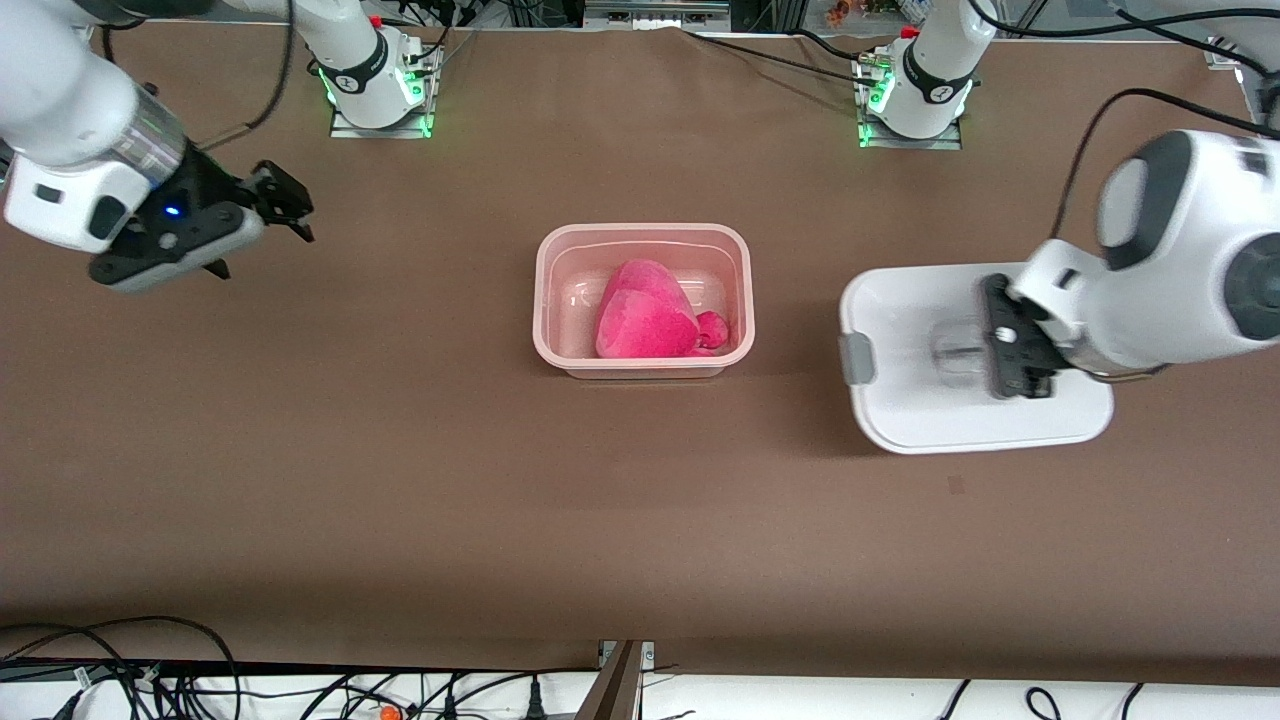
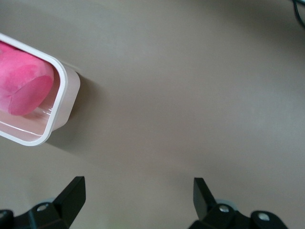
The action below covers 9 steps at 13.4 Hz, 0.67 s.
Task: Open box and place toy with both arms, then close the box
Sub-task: 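Withdraw the right gripper while the left gripper carries the lid toward the box, then lower the lid onto the box with the left gripper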
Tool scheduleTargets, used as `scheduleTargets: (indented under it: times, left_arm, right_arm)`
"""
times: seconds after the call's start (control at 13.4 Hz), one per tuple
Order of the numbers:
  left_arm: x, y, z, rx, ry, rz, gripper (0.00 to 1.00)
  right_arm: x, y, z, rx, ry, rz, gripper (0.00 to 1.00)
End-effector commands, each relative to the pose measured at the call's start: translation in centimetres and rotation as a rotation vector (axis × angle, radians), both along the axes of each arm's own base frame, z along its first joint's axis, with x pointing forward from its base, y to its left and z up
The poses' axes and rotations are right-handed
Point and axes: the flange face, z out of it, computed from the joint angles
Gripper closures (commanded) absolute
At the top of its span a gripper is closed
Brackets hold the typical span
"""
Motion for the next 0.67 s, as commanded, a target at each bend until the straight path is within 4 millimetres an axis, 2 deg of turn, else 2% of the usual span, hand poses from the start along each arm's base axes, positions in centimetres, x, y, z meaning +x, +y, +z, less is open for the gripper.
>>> scheduleTargets:
  times: [0.0,0.15,0.3,0.37,0.45,0.6]
  left_arm:
    - [-2.6,-6.8,0.5,0.009,0.052,-0.076,1.00]
    - [-5.0,-13.4,0.5,0.027,0.039,-0.091,1.00]
    - [-7.3,-20.2,-0.1,-0.001,-0.006,-0.145,1.00]
    - [-9.3,-23.7,-0.5,0.013,-0.017,-0.133,1.00]
    - [-11.3,-27.1,-1.5,0.043,-0.023,-0.105,1.00]
    - [-12.6,-31.5,-4.2,0.018,-0.070,-0.111,1.00]
  right_arm:
    - [-1.1,-1.3,-0.3,0.018,0.043,-0.106,0.00]
    - [-1.4,-1.6,0.2,0.013,0.044,-0.220,0.00]
    - [-1.2,-3.5,0.3,0.009,0.051,-0.286,0.00]
    - [-0.9,-5.0,0.4,0.010,0.041,-0.305,0.00]
    - [-0.5,-6.4,0.4,-0.010,0.029,-0.320,0.00]
    - [0.0,-7.2,0.3,-0.059,0.010,-0.331,0.00]
